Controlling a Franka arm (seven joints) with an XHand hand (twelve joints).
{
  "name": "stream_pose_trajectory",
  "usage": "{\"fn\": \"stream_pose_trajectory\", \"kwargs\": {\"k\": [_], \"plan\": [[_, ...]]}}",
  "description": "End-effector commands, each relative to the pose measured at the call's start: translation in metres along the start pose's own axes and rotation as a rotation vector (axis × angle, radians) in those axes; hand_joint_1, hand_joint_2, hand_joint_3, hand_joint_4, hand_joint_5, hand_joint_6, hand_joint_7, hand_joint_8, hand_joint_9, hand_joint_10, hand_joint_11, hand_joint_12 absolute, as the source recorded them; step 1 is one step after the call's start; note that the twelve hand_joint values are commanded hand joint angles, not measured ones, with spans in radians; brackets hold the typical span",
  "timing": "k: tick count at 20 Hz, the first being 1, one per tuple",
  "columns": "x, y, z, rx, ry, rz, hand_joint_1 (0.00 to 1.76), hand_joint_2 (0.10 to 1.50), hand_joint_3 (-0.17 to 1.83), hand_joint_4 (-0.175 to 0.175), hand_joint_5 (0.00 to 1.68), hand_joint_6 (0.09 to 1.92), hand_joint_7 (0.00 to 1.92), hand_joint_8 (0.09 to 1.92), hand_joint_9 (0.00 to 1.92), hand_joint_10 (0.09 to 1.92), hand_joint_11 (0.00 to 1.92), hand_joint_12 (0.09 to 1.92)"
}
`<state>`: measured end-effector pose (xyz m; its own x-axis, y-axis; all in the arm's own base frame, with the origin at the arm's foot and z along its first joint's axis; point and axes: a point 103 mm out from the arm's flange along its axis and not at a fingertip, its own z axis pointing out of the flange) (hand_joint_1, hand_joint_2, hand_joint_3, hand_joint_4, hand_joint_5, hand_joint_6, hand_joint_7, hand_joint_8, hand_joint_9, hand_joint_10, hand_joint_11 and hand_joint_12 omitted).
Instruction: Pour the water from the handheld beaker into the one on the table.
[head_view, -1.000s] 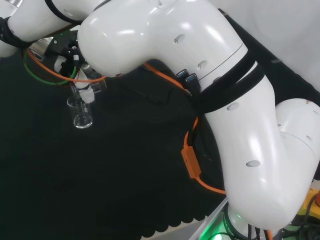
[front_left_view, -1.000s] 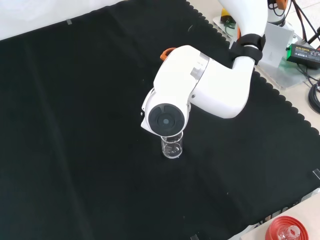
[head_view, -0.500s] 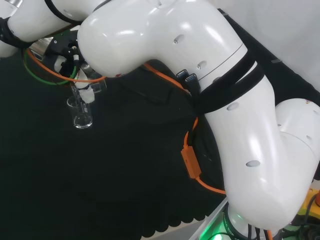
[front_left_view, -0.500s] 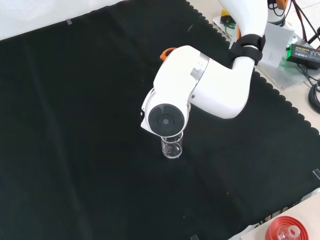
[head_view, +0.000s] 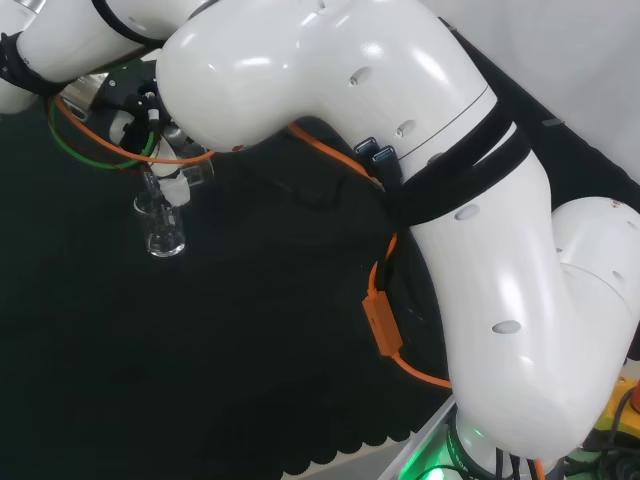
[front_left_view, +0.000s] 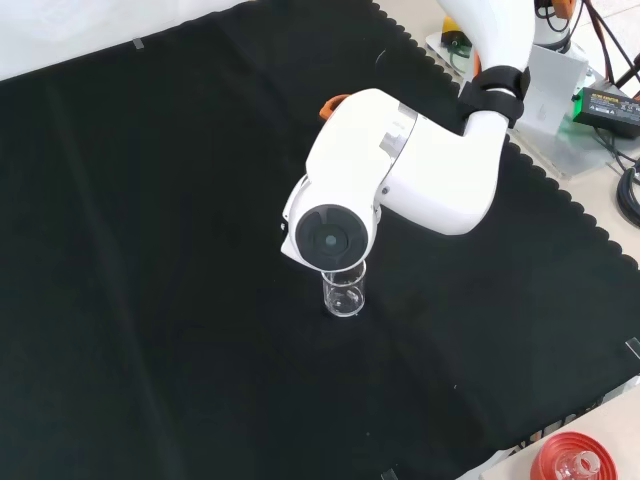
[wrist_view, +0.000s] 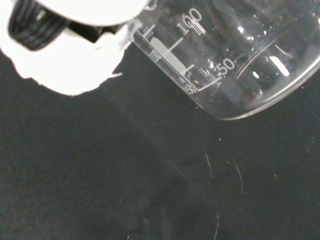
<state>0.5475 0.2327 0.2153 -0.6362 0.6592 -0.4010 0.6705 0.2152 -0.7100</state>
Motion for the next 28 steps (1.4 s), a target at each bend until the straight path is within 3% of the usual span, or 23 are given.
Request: {"fn": "stream_pose_trajectory", "kwargs": {"k": [1, 11, 28], "plan": [[-0.001, 0.000, -0.001, -0.005, -0.003, 0.000, 1.17, 0.70, 0.58, -0.001, 1.30, 0.59, 1.91, 0.09, 1.65, 0.09, 1.31, 0.85], [-0.040, -0.017, 0.021, -0.114, 0.135, -0.026, 1.17, 0.70, 0.58, 0.002, 1.30, 0.59, 1.91, 0.09, 1.65, 0.09, 1.31, 0.86], [-0.070, -0.023, 0.046, -0.276, 0.370, -0.067, 1.17, 0.69, 0.58, 0.007, 1.30, 0.60, 1.91, 0.10, 1.65, 0.09, 1.30, 0.86]]}}
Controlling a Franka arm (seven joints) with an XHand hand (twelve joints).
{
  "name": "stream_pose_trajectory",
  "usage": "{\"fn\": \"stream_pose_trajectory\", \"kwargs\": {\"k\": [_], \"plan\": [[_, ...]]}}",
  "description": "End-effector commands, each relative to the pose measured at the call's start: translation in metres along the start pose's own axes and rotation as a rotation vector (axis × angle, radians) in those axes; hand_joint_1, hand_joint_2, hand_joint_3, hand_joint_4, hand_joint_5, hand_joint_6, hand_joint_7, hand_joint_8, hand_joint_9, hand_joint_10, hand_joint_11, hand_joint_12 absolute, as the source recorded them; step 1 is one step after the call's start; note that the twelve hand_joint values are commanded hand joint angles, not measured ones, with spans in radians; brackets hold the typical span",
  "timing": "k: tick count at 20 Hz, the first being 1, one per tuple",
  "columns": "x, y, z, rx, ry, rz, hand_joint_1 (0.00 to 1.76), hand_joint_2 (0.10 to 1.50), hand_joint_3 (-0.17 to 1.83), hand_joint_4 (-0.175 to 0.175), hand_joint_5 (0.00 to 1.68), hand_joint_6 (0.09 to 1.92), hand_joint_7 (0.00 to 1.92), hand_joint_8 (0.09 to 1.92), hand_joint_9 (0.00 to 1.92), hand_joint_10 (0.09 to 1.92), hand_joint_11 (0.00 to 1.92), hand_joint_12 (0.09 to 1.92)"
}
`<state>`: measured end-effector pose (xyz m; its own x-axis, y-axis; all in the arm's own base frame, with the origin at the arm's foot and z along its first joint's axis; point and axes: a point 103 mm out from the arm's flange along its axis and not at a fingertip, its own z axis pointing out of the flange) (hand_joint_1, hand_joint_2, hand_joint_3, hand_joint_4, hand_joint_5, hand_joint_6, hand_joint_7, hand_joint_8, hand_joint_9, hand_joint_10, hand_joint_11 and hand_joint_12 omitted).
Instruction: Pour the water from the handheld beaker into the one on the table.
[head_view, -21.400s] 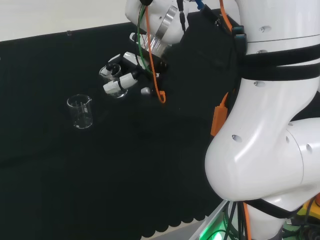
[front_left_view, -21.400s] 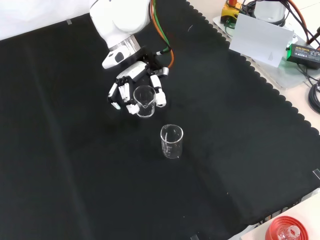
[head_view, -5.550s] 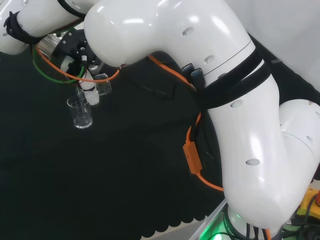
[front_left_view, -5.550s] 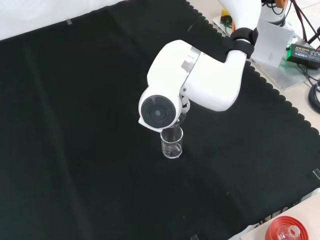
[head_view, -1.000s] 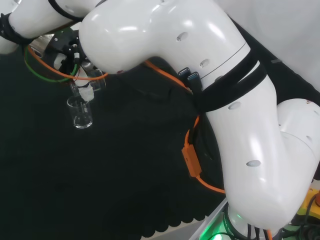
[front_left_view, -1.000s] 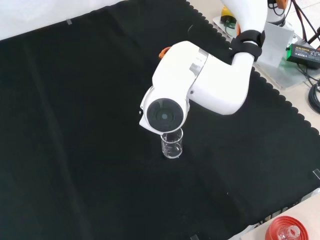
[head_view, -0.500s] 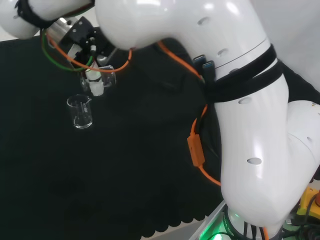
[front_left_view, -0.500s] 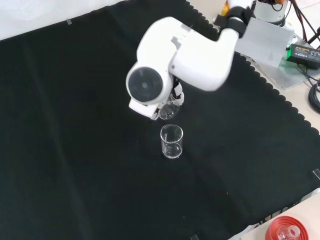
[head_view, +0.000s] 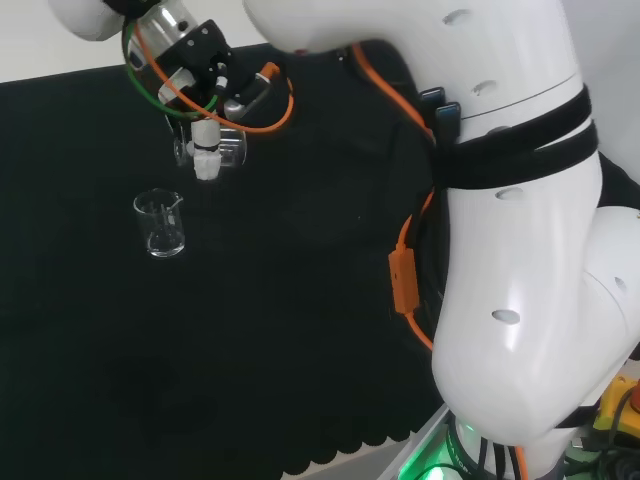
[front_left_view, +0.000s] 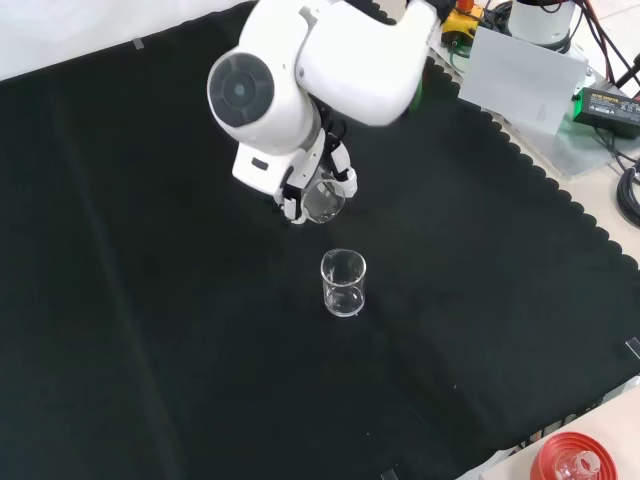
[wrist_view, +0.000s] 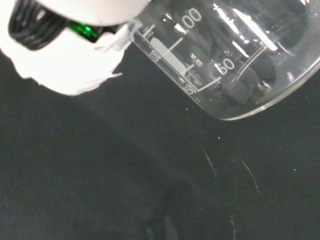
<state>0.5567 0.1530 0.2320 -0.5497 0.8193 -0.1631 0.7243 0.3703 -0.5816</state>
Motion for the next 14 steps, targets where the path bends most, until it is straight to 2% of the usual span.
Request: {"fn": "stream_pose_trajectory", "kwargs": {"k": [1, 9, 11, 14], "plan": [[-0.005, 0.000, 0.000, -0.086, 0.089, -0.025, 1.17, 0.69, 0.58, 0.008, 1.30, 0.60, 1.91, 0.10, 1.65, 0.09, 1.30, 0.86], [-0.006, 0.006, 0.005, -0.177, 0.145, -0.057, 1.17, 0.69, 0.58, 0.012, 1.30, 0.60, 1.91, 0.10, 1.65, 0.09, 1.29, 0.86], [0.000, 0.010, 0.004, -0.199, 0.152, -0.090, 1.17, 0.69, 0.58, 0.013, 1.30, 0.60, 1.90, 0.10, 1.65, 0.09, 1.29, 0.86], [-0.007, 0.011, 0.009, -0.234, 0.184, -0.097, 1.17, 0.69, 0.58, 0.016, 1.30, 0.60, 1.90, 0.10, 1.65, 0.09, 1.28, 0.86]]}}
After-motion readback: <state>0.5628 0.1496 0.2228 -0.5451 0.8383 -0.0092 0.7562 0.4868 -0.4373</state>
